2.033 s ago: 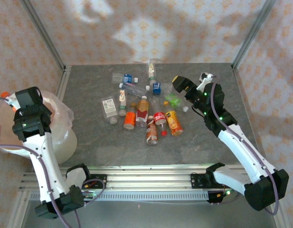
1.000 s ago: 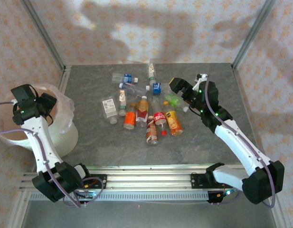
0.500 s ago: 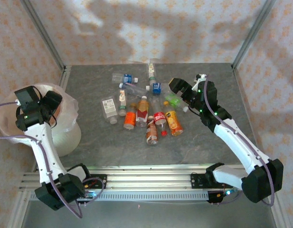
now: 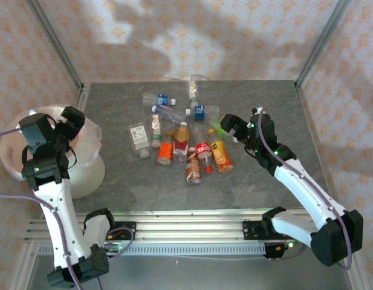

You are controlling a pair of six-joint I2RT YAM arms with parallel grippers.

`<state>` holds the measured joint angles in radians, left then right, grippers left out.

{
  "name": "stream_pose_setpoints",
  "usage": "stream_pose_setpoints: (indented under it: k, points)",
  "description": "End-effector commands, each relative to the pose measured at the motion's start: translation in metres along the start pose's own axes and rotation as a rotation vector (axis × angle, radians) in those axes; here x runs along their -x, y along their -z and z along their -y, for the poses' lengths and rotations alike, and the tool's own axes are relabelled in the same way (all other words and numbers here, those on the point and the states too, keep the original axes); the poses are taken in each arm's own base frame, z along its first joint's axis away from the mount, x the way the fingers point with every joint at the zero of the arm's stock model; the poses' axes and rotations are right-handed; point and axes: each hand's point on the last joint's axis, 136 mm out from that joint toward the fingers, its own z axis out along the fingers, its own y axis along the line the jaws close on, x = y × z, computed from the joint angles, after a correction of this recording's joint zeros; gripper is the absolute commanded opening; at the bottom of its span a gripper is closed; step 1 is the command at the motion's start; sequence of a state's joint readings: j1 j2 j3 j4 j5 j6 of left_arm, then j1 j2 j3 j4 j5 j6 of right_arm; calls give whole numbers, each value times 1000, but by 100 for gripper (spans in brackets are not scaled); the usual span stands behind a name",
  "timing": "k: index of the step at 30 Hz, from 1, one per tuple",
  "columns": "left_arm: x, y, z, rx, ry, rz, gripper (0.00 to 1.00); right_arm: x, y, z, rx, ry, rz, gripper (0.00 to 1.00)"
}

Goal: Put the plastic bottles in the bin

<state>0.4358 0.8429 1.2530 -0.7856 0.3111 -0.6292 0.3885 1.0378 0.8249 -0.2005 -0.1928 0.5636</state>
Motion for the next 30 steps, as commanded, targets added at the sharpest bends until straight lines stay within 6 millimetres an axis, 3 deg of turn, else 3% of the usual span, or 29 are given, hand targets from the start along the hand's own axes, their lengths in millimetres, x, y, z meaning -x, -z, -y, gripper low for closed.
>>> stream_pose_setpoints:
  k: [1, 8, 13, 17, 20, 24, 26, 30]
  points:
    - [-2, 11, 43, -206, -14, -1, 100, -13, 5, 21, -54, 73, -1, 99]
    - [-48, 13, 122, -448, -170, -163, 100, -57, -4, 39, -19, 201, -129, 99]
    - [-80, 3, 153, -462, -299, -213, 100, -76, -12, 47, -9, 232, -190, 100]
    - [-121, -11, 178, -501, -343, -310, 100, -99, -18, 53, -18, 260, -288, 99]
    - [-149, -22, 186, -483, -394, -363, 100, -117, -22, 57, -52, 326, -338, 99]
    - [-171, -35, 187, -443, -414, -397, 100, -136, -29, 61, -99, 464, -372, 95]
    - [-177, -39, 187, -436, -414, -410, 100, -139, -34, 68, -151, 475, -378, 94]
    - [-180, -45, 179, -394, -422, -415, 100, -125, -34, 90, -298, 460, -301, 93]
